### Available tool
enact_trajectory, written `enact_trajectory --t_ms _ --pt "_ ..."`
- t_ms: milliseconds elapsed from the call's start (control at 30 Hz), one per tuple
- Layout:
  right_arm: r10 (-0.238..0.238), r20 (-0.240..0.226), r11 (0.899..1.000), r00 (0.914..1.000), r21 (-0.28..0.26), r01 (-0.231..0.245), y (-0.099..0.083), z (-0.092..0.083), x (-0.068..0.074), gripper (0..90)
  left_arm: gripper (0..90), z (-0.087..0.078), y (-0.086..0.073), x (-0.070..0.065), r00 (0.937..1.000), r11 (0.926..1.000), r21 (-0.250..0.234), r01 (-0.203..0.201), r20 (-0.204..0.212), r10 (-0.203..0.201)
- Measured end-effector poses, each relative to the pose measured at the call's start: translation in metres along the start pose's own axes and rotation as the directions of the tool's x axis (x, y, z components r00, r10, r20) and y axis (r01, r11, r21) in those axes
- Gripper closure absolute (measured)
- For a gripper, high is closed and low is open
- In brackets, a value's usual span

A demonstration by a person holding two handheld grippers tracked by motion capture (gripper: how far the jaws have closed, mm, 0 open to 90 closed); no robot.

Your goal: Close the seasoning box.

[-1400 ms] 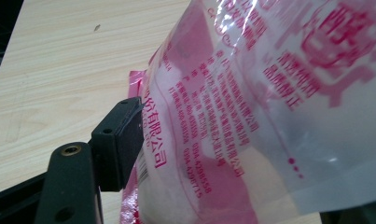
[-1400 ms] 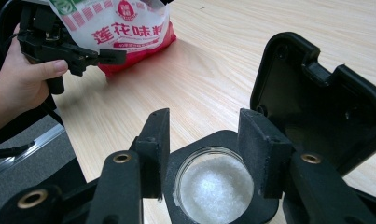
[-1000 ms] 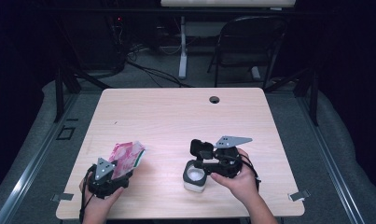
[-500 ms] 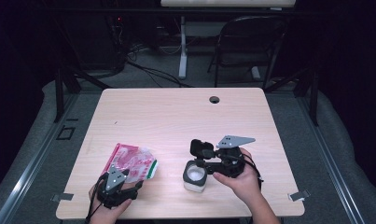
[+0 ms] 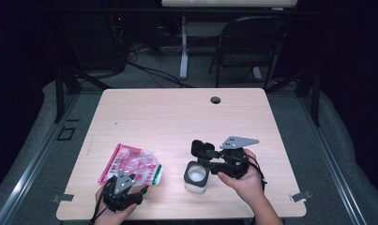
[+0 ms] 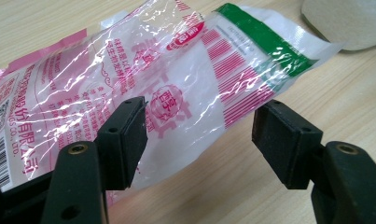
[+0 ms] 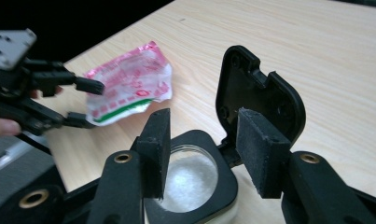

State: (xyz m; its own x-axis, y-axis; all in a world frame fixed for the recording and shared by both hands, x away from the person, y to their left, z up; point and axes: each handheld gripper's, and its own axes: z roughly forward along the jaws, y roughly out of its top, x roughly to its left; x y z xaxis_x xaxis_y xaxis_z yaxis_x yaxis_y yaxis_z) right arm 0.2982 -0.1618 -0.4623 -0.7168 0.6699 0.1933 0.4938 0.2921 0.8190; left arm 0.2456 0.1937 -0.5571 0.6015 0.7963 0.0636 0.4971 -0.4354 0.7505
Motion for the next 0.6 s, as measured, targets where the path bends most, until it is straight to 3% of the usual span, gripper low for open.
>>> enact_trajectory --t_ms 133,467,600 --pt "0.024 -0.011 1.000 0.9996 -0.010 -0.024 0.001 -0.006 -0.004 56.3 35.4 -0.003 0.001 -0.002 1.0000 1.0000 -0.003 -0.005 0.000 0.005" --pt "0.041 0.038 0.999 0.9985 -0.024 -0.040 0.002 -0.017 -0.012 57.0 35.6 -0.003 0.002 -0.006 0.9999 0.9998 -0.014 -0.012 0.006 0.012" --pt "0.056 0.046 0.998 0.9974 -0.022 -0.055 0.001 -0.018 -0.016 56.1 35.6 -0.001 0.002 -0.010 0.9993 0.9994 -0.002 -0.035 0.013 0.035"
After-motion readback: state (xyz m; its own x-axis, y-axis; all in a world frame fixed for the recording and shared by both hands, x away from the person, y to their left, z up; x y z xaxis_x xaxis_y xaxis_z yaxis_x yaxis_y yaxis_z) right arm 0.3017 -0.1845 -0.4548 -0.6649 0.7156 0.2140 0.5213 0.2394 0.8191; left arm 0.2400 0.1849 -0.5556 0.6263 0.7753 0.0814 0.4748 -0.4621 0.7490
